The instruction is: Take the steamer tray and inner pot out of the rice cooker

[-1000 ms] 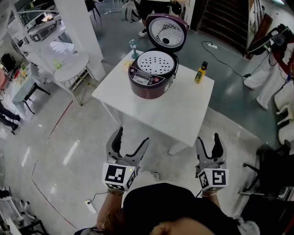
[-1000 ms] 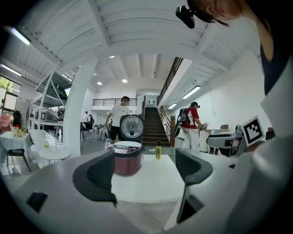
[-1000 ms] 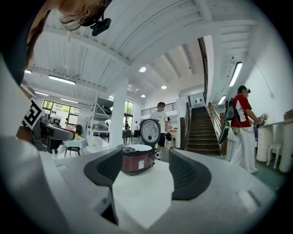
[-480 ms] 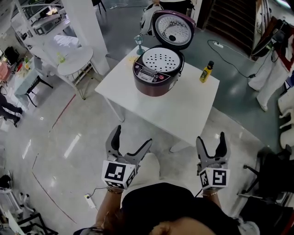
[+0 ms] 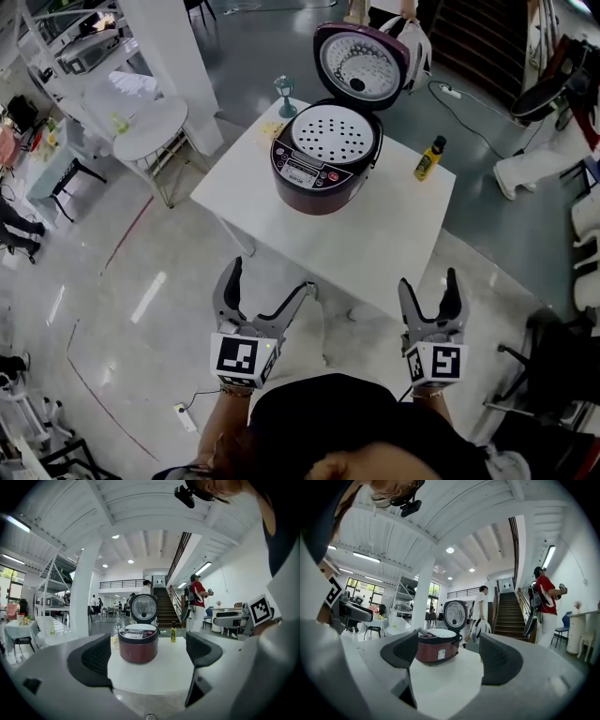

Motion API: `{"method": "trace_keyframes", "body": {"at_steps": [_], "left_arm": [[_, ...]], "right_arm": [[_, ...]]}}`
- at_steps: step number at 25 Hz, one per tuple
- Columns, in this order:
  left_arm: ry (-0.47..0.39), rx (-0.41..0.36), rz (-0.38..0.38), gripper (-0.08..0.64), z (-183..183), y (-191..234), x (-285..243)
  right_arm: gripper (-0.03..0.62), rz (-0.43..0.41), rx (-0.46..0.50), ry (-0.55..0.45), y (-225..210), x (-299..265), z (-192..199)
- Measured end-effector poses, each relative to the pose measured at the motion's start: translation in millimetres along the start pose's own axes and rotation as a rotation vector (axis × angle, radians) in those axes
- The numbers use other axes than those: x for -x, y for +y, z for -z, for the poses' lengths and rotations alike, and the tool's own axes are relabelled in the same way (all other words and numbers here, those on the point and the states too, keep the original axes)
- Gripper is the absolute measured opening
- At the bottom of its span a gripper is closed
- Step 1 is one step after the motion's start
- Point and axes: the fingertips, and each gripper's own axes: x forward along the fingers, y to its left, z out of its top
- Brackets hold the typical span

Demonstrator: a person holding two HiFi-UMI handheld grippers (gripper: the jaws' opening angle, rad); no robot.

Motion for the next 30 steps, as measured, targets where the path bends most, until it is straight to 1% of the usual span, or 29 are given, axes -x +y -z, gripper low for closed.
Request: {"method": "trace_keyframes", "body": {"at_steps": [3,7,12,15,18,22,30], "left_arm": [[-0.011,-0.004,0.002,0.479,-8,13,-30],[-0.001,-0.011,-0.033,0.479,-15,41,-68],[0.002,0.046,-0.047,0.479,-28,74,-118],[0.028,0.046,-0.025,0.479,-32,85,-151],[0.045,0.020,-0.005,0.479,-39,97,-183],[0.060,0.029,0.007,0.479,-47,116,-221],[0.126,-0.017,0.064,0.479,-52,144,-289]], "right_arm": [[0.400,0.001,-0.003,0.006,-8,-32,2],[0.400,0.017,-0.009,0.011,-17,-75,-1],[0.400,0.049,-0.006,0.018,-30,-127,-8],[0.400,0.068,-0.008,0.024,-38,-157,-11],[0.400,0.086,-0.015,0.024,-45,-185,-16],[0.400,0.102,-0.024,0.044,-50,-219,-17],[0.400,0.120,-0.027,0.087,-58,-281,-9]]}}
